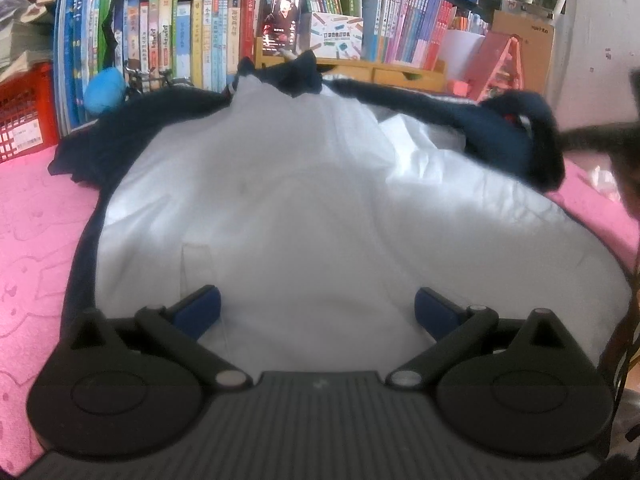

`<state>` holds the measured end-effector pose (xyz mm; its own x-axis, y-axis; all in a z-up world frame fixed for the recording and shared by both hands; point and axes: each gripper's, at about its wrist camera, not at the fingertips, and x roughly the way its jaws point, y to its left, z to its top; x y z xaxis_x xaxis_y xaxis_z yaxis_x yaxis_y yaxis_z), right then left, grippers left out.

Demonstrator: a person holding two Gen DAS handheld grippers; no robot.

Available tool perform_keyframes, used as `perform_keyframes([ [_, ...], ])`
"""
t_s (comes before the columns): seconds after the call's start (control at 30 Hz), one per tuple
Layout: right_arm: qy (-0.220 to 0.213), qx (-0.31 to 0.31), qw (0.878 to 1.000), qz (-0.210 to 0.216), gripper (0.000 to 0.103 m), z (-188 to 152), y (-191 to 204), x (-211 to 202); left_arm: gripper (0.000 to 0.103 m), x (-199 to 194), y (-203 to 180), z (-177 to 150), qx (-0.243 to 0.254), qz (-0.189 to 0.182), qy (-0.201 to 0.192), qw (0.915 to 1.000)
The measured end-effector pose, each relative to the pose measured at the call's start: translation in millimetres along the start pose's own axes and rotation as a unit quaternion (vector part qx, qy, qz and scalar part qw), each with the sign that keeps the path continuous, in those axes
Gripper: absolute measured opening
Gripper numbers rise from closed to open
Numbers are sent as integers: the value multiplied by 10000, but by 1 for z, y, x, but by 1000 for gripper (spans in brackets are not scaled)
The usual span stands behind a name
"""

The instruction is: Fold clothes

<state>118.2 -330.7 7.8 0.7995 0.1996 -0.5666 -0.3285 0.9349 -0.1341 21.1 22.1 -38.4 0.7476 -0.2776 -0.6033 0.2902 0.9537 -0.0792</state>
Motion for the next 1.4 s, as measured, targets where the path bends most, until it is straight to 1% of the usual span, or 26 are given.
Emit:
perform_keyframes([
  [0.1, 74, -103, 9998, -180, 39, -10, -2, -15, 103, 0, -1, 0, 4, 24, 1, 10000],
  [0.13, 87, -100, 9996, -242, 50, -13, -4, -20, 103, -1, -1, 0, 9, 30, 3, 10000],
  [0.17, 65, 87, 9996, -248, 54, -14, -11, -26, 103, -1, -2, 0, 14, 37, 5, 10000],
  [0.2, 29, 445, 9988, -201, 56, -15, -24, -34, 103, -1, -2, 0, 12, 37, 3, 10000],
  [0.27, -7, 1427, 9897, -148, 69, -16, -55, -48, 103, -1, -2, 0, 5, 31, 0, 10000],
  [0.33, 127, 2509, 9673, -356, 67, -23, -85, -56, 103, -1, -1, 0, 5, 31, -3, 10000],
  [0.37, 159, 2791, 9591, -455, 64, -24, -95, -60, 103, -2, -1, 0, 7, 32, -3, 10000],
  [0.43, 21, 2519, 9645, -792, 64, -14, -95, -69, 103, -1, -2, 0, 28, 47, 6, 10000],
  [0.5, -148, 1686, 9798, -1064, 64, 12, -79, -66, 103, -1, -3, 0, 63, 75, 21, 10000],
  [0.57, -229, 843, 9885, -1232, 72, 40, -63, -53, 103, -1, -5, 0, 99, 110, 36, 9999],
  [0.63, 99, 320, 9929, -1141, 74, 66, -51, -14, 103, -1, -5, 0, 104, 142, 39, 9998],
  [0.73, 1137, 8, 9885, -998, 73, 87, -42, 62, 103, -1, -5, 0, 73, 190, 32, 9998],
  [0.8, 1766, 112, 9799, -920, 64, 90, -45, 103, 103, -1, -4, 0, 52, 222, 28, 9997],
  [0.83, 2008, 280, 9753, -878, 40, 89, -49, 119, 103, -1, -4, 0, 50, 221, 29, 9997],
  [0.87, 2064, 531, 9723, -957, 9, 91, -56, 125, 103, -1, -4, 0, 55, 223, 31, 9997],
  [0.9, 2046, 814, 9694, -1083, 8, 95, -64, 127, 103, -1, -4, 0, 59, 225, 33, 9997],
  [0.97, 1468, 1038, 9740, -1380, 8, 113, -78, 105, 103, -1, -5, 0, 69, 227, 39, 9997],
  [1.03, 286, 1231, 9749, -1833, 8, 140, -98, 54, 103, -2, -4, 0, 71, 223, 44, 9997],
  [1.07, -418, 1395, 9689, -2003, 8, 149, -109, 25, 103, -2, -4, 1, 73, 221, 45, 9997],
  [1.1, -1098, 1627, 9568, -2145, 8, 149, -123, -4, 103, -2, -4, 1, 73, 220, 45, 9997],
  [1.17, -2398, 2103, 9169, -2399, 11, 144, -151, -64, 103, -2, -3, 1, 71, 219, 45, 9997],
  [1.23, -2453, 2269, 9008, -2772, 13, 131, -179, -85, 103, -2, -3, 1, 69, 217, 43, 9997],
  [1.3, -1920, 2410, 9045, -2949, 16, 106, -207, -77, 103, -2, -3, 1, 67, 215, 41, 9997],
  [1.33, -1499, 2512, 9077, -3008, 29, 90, -220, -63, 103, -2, -3, 1, 69, 217, 42, 9997],
  [1.37, -1027, 2622, 9096, -3057, 53, 73, -233, -47, 103, -2, -4, 1, 72, 220, 43, 9997],
  [1.4, -552, 2725, 9092, -3099, 62, 56, -245, -31, 103, -2, -4, 1, 75, 222, 44, 9997],
])
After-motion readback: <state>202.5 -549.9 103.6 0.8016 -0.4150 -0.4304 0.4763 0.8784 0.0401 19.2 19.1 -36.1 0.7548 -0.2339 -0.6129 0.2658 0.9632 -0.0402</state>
